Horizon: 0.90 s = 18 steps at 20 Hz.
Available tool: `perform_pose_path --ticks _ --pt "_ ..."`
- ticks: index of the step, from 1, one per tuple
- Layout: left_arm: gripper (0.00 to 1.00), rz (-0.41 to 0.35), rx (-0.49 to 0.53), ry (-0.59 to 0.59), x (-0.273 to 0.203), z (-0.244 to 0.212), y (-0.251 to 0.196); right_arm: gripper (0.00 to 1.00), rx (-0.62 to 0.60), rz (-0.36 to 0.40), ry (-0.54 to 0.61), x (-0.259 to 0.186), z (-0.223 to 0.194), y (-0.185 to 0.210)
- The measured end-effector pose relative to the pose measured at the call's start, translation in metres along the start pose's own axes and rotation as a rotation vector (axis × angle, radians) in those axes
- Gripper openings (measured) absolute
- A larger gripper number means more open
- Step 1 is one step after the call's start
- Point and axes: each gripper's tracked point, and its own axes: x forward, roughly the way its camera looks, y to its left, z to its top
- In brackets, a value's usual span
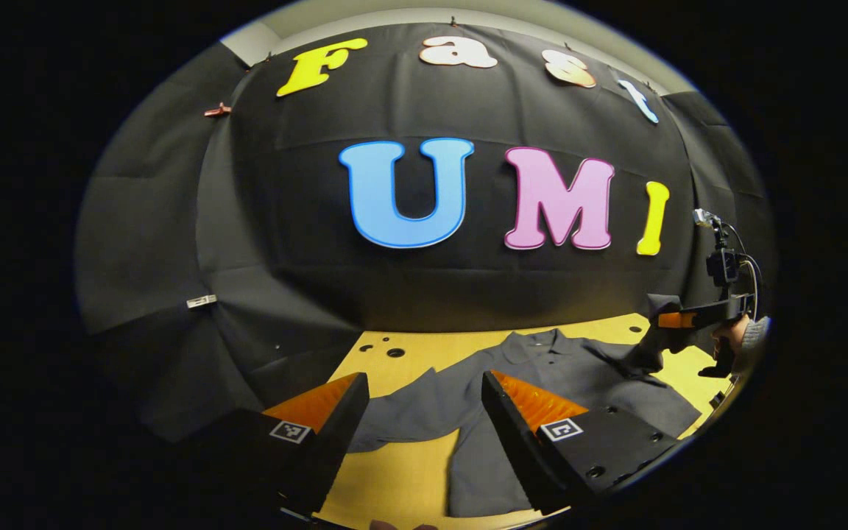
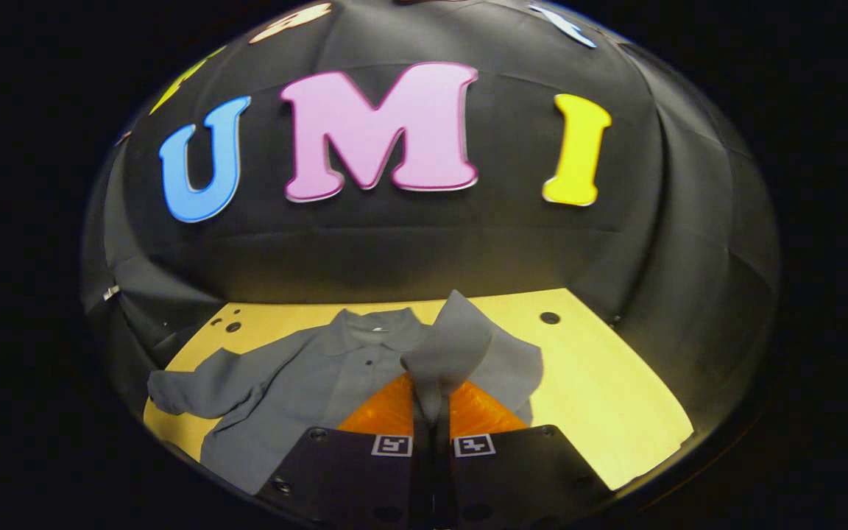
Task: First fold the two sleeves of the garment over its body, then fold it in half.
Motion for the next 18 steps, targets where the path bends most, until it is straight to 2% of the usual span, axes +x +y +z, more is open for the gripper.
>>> perform_pose_path --ticks 3,11,12,13,18 --pt "0.98 0.039 -0.012 0.024 0.007 -0.019 0.027 0.06 -0.038 0.042 0.043 0.027 -0.021 0.044" --pt "0.97 0.107 -0.023 0.134 0.036 -0.083 0.082 0.06 -0.115 0.078 0.201 0.098 -0.099 0.108" --pt "0.97 0.111 -0.025 0.146 0.042 -0.091 0.088 0.0 -0.116 0.076 0.223 0.106 -0.109 0.112" --pt "0.97 0.114 -0.026 0.157 0.048 -0.097 0.091 0.06 -0.112 0.076 0.243 0.112 -0.118 0.117" --pt "0.98 0.139 -0.032 0.22 0.083 -0.13 0.113 0.13 -0.089 0.08 0.315 0.128 -0.148 0.131"
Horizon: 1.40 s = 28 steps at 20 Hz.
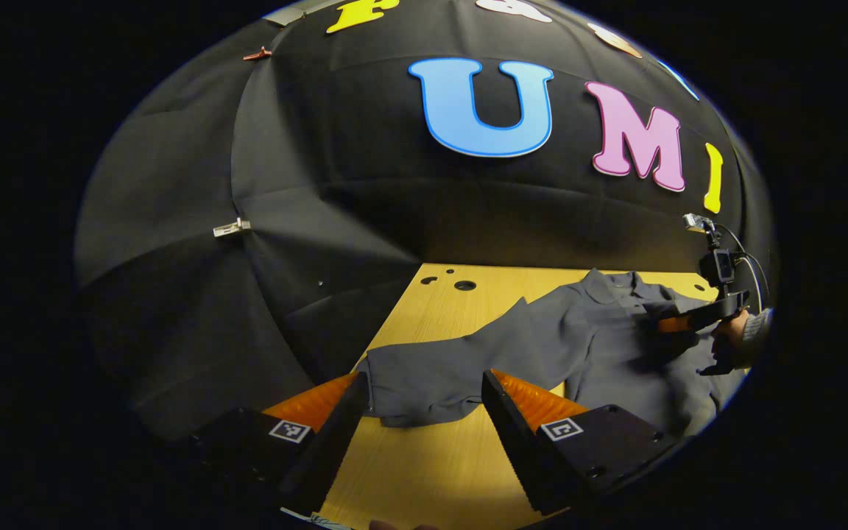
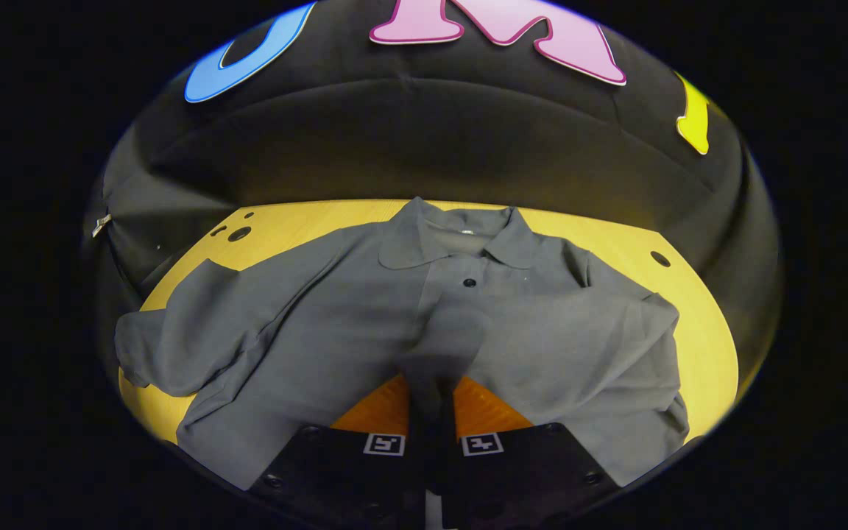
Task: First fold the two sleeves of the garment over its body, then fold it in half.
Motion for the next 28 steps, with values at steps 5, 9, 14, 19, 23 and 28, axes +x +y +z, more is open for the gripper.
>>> perform_pose_path --ticks 5,9,14,19,23,28 --pt "0.98 0.017 -0.005 0.041 0.041 -0.02 0.016 0.33 0.056 0.069 0.034 0.003 -0.003 0.019" --pt "0.98 0.02 -0.008 0.081 0.072 -0.038 0.024 0.38 0.092 0.163 0.043 -0.014 0.002 0.043" --pt "0.98 0.031 -0.009 0.149 0.101 -0.063 0.031 0.46 0.111 0.229 0.013 -0.048 0.013 0.058" --pt "0.98 0.029 -0.031 0.251 0.119 -0.095 0.034 0.59 0.103 0.167 -0.01 -0.083 0.017 0.02" --pt "0.98 0.012 -0.035 0.285 0.127 -0.097 0.023 0.59 0.078 0.148 0.001 -0.111 0.009 -0.007" --pt "0.1 0.042 0.071 0.319 0.13 -0.092 0.009 0.59 0.071 0.144 -0.002 -0.138 -0.008 -0.034"
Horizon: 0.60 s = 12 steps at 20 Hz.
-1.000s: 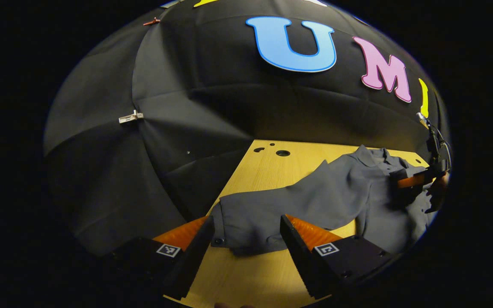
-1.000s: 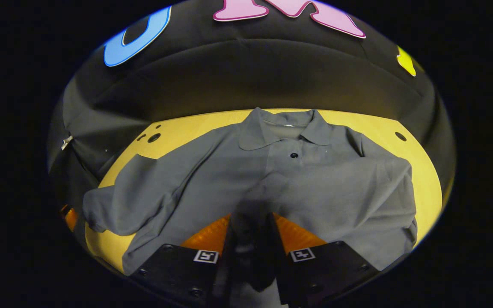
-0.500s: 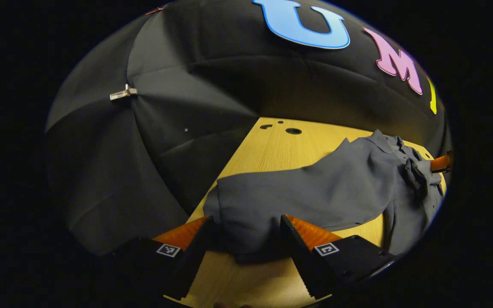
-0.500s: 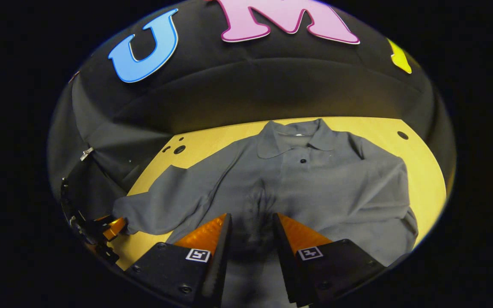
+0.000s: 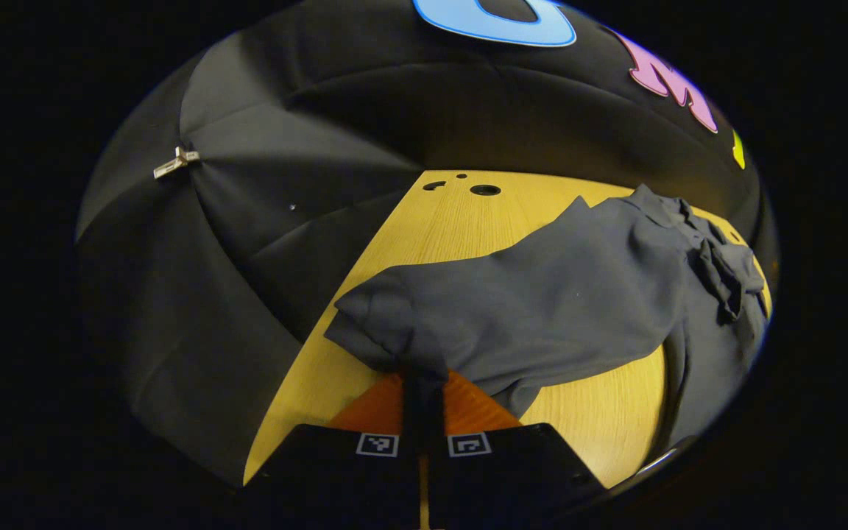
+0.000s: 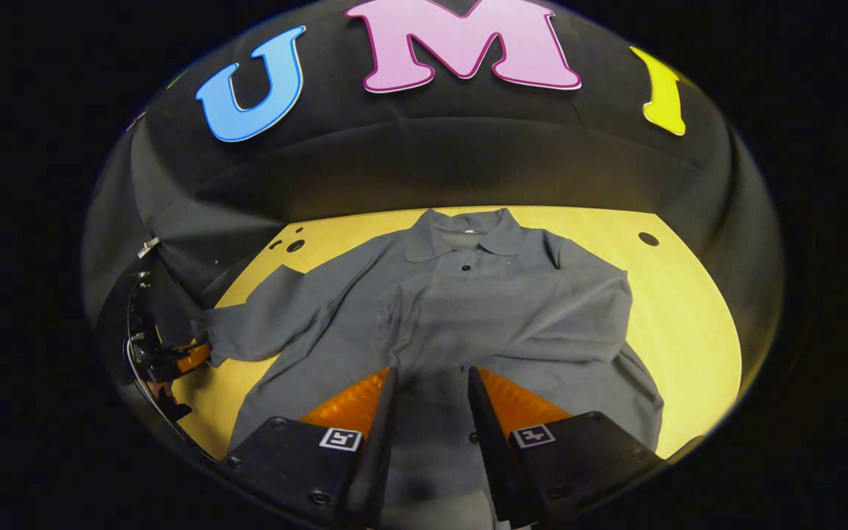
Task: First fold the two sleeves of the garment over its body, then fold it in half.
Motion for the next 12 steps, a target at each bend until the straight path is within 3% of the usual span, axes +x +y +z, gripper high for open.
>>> perform_pose_path --ticks 3,6,12 --pt "0.07 0.022 0.017 0.008 -0.009 0.007 -0.008 0.59 0.006 0.002 -0.006 -0.011 -0.004 -0.017" --pt "0.06 0.035 0.01 -0.079 -0.035 0.044 -0.015 0.59 0.03 0.0 -0.016 -0.019 -0.006 -0.035" --pt "0.06 -0.037 -0.034 -0.227 -0.091 0.118 -0.073 0.59 0.051 -0.024 -0.028 -0.026 -0.014 -0.082"
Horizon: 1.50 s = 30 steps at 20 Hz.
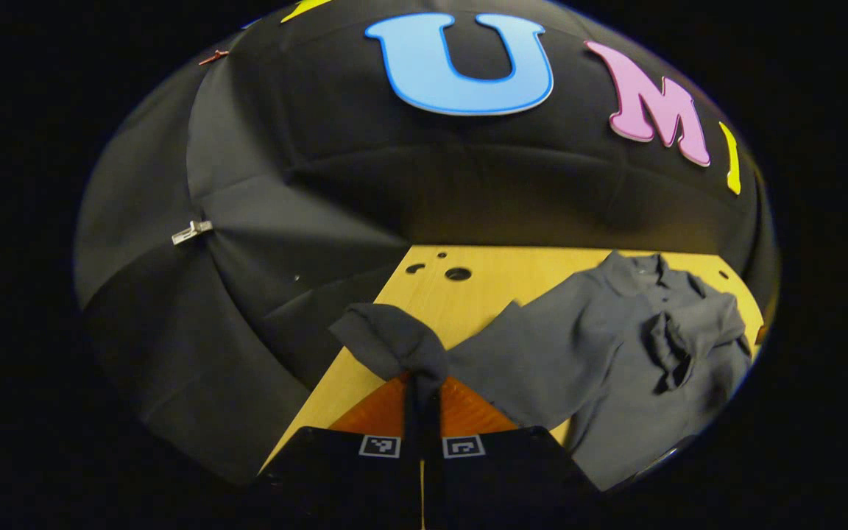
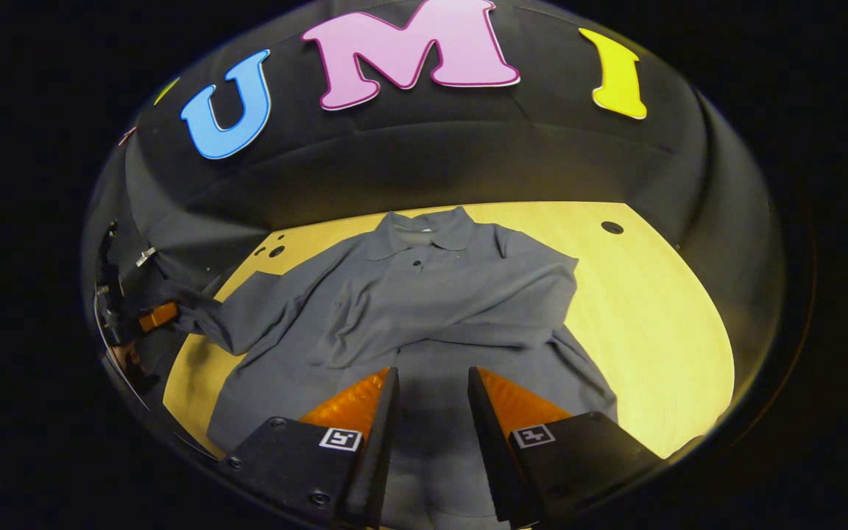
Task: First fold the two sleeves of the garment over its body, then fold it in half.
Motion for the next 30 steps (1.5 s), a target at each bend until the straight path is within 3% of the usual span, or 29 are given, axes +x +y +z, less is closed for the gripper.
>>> perform_pose_path --ticks 7,13,18,24,30 --pt "0.09 -0.132 0.033 -0.099 -0.028 0.063 -0.099 0.59 0.06 -0.04 -0.009 -0.019 -0.012 -0.057" --pt "0.06 -0.292 0.074 -0.113 -0.042 0.077 -0.22 0.59 0.068 -0.088 -0.013 -0.026 -0.021 -0.115" --pt "0.06 -0.387 0.088 -0.066 -0.036 0.056 -0.313 0.59 0.116 -0.138 0.001 -0.029 -0.033 -0.168" --pt "0.06 -0.443 0.144 -0.021 -0.028 0.025 -0.397 0.59 0.14 -0.15 0.03 -0.03 -0.049 -0.209" --pt "0.07 -0.418 0.219 0.07 -0.012 -0.038 -0.445 0.59 0.133 -0.119 0.065 -0.02 -0.058 -0.227"
